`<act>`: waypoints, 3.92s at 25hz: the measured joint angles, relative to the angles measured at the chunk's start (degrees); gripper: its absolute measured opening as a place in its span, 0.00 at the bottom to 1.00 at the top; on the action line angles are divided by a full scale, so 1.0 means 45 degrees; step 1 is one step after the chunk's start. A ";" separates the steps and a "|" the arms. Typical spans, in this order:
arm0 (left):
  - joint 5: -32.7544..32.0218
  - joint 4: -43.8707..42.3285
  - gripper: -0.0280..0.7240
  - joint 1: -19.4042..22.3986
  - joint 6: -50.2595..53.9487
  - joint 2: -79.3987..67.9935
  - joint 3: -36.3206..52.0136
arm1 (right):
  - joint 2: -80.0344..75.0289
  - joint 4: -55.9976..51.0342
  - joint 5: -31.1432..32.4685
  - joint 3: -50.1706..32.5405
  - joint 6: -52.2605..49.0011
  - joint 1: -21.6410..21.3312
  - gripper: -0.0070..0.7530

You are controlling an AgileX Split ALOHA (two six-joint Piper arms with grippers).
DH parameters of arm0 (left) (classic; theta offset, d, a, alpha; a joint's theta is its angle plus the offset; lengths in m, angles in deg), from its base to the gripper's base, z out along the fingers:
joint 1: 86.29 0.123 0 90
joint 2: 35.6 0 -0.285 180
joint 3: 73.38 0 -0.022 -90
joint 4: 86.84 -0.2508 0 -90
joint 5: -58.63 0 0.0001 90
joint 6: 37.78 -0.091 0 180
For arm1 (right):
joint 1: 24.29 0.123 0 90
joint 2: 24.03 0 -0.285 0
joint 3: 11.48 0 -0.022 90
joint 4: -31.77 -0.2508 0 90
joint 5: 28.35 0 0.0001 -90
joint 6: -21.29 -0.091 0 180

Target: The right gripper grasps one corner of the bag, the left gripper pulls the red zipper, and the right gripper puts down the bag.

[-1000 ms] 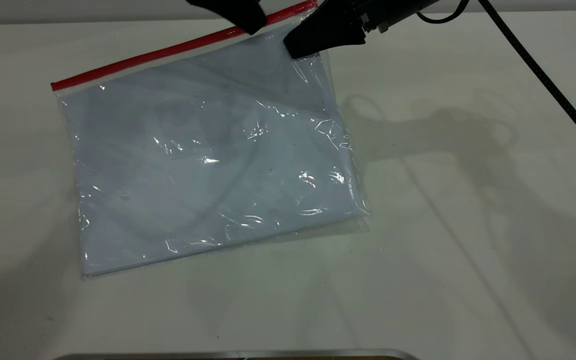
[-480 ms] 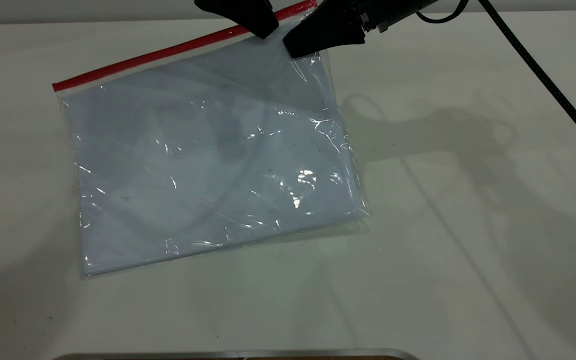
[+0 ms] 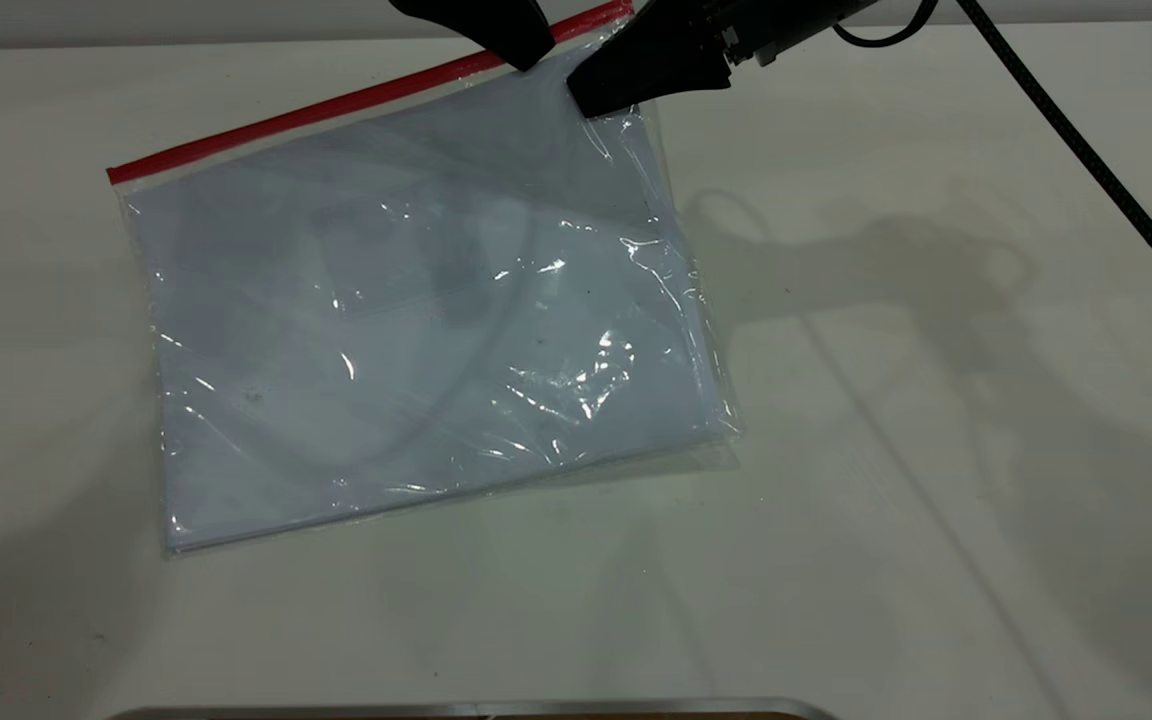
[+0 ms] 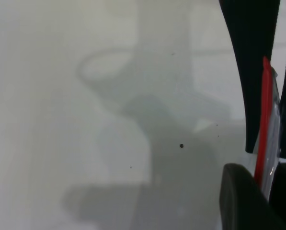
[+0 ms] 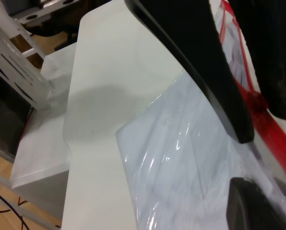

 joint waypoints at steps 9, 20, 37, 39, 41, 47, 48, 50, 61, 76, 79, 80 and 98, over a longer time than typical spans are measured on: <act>0.0000 -0.0024 0.25 0.0000 0.0000 0.0000 0.0000 | 0.0000 0.0000 0.0011 0.0000 0.0000 0.0000 0.05; 0.0080 -0.0354 0.11 -0.0010 -0.0029 0.0000 -0.0005 | 0.0000 -0.0011 0.0041 0.0000 -0.0346 -0.0138 0.05; 0.0631 -0.1278 0.11 -0.0062 0.0295 0.0000 -0.0030 | 0.0000 -0.0021 0.0735 0.0000 -0.2038 -0.3462 0.05; 0.0605 -0.1830 0.11 -0.0062 0.0803 0.0000 -0.0030 | 0.0000 0.0041 0.0712 0.0000 -0.2162 -0.3839 0.05; 0.0562 -0.2335 0.11 -0.0062 0.1356 0.0000 -0.0030 | 0.0000 0.0148 0.0690 0.0000 -0.2362 -0.4157 0.05; 0.0448 -0.3942 0.11 -0.0062 0.3110 0.0000 -0.0030 | 0.0000 0.0747 -0.0358 0.0000 -0.3377 -0.4469 0.05; 0.0448 -0.4174 0.11 -0.0062 0.3352 0.0000 -0.0030 | 0.0000 0.0805 -0.0580 0.0000 -0.3569 -0.4473 0.05; 0.0433 -0.4511 0.11 -0.0062 0.3773 0.0000 -0.0030 | 0.0000 0.0943 -0.0995 0.0000 -0.3902 -0.4473 0.05; 0.0456 -0.5324 0.11 -0.0085 0.4897 0.0000 -0.0030 | 0.0000 0.1187 -0.2099 0.0000 -0.4933 -0.4449 0.06; 0.1870 -0.5069 0.62 -0.0087 0.5973 0.0000 -0.0030 | 0.0000 0.0942 -0.3166 0.0000 -0.5250 -0.4621 0.89; 0.2550 -0.5069 0.77 -0.0087 0.6842 0.0170 -0.0030 | 0.0118 0.0942 -0.3201 0.0000 -0.5260 -0.4621 0.92; 0.2695 -0.5069 0.80 -0.0087 0.7252 0.0323 -0.0030 | 0.0228 0.0955 -0.3234 0.0000 -0.5298 -0.4621 0.91; -0.0536 -0.8333 0.82 -0.0087 1.2227 0.8115 -0.0030 | 1.0437 0.6006 -0.0854 0.0000 -1.1604 -0.4621 0.80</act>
